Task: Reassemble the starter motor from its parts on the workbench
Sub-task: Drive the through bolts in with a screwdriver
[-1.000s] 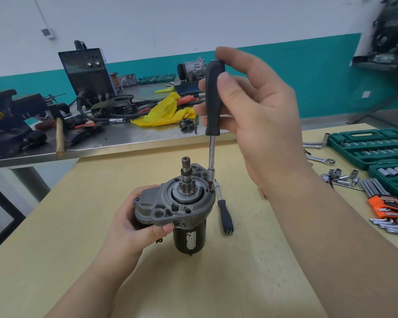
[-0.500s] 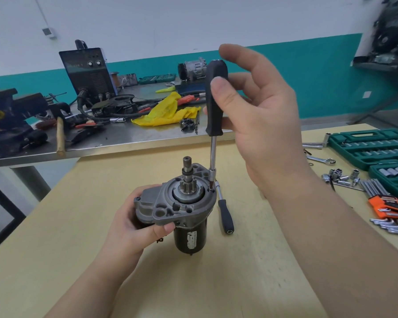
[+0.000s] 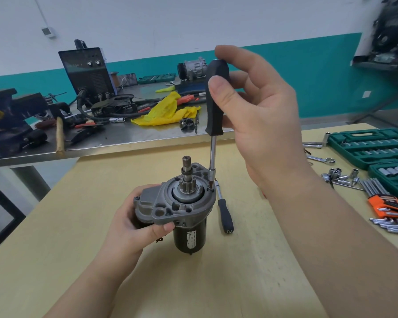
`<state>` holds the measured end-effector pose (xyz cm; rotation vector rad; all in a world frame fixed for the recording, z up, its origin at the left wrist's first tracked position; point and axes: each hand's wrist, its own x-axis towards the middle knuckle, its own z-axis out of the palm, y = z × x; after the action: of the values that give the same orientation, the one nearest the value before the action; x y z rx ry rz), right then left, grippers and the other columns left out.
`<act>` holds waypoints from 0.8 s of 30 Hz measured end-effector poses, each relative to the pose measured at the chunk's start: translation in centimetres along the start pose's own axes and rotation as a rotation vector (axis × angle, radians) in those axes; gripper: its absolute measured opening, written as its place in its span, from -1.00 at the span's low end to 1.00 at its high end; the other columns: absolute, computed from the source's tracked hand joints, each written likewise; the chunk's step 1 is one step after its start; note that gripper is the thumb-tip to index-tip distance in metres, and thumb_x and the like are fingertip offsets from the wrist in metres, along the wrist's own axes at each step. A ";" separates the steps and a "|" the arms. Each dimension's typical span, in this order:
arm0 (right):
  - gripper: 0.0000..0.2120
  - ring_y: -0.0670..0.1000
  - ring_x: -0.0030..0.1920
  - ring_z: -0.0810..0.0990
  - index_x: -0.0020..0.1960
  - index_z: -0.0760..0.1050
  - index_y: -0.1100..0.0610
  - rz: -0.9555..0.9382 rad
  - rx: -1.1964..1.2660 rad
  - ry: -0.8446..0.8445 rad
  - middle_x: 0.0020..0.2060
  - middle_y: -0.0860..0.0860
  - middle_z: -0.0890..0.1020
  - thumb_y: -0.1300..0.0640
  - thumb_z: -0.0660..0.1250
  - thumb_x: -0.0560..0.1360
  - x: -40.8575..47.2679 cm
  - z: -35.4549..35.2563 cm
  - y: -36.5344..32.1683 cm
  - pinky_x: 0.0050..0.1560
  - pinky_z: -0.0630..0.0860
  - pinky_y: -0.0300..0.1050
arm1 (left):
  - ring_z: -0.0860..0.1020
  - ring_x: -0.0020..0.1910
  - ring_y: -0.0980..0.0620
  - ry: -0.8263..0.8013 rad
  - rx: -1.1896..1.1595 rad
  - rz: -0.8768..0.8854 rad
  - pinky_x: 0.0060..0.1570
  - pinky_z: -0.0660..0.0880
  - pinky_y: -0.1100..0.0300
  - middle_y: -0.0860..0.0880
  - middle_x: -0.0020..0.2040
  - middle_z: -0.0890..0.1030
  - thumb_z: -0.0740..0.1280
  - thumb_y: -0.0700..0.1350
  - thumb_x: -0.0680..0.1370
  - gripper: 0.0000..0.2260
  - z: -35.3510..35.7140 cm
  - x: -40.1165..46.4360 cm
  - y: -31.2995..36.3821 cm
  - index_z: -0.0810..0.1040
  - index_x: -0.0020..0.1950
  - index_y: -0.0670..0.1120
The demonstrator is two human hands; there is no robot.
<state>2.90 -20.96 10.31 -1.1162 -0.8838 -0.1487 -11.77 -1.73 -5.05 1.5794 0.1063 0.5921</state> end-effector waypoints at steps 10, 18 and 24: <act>-0.69 0.09 -0.10 0.63 0.28 0.59 -0.06 -0.042 -0.071 0.024 -0.14 0.19 0.61 0.20 0.49 0.59 0.2 0.1 0.2 0.03 0.71 0.10 | 0.71 0.15 -0.15 0.005 0.021 -0.016 -0.08 0.67 0.10 -0.16 0.23 0.72 0.75 0.16 0.28 -0.27 0.0 0.0 0.1 0.60 0.37 0.02; -0.72 0.14 -0.12 0.75 0.37 0.59 0.07 0.082 0.124 -0.050 0.06 0.28 0.70 0.25 0.24 0.74 -0.2 -0.1 -0.2 -0.08 0.74 0.06 | 0.70 0.17 -0.14 0.000 0.024 -0.017 -0.07 0.67 0.11 -0.16 0.24 0.71 0.75 0.16 0.28 -0.28 0.0 0.0 0.2 0.60 0.37 0.04; -0.69 0.01 -0.06 0.66 0.31 0.56 -0.08 -0.016 -0.026 -0.017 -0.08 0.05 0.67 0.17 0.46 0.62 0.1 0.1 0.1 -0.04 0.68 -0.06 | 0.69 0.22 -0.16 -0.001 0.024 -0.005 0.03 0.67 0.10 -0.15 0.26 0.71 0.74 0.17 0.29 -0.28 0.0 0.0 0.2 0.60 0.38 0.03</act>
<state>2.97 -20.83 10.38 -1.1367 -0.9082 -0.1641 -11.82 -1.79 -4.90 1.6020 0.1172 0.5878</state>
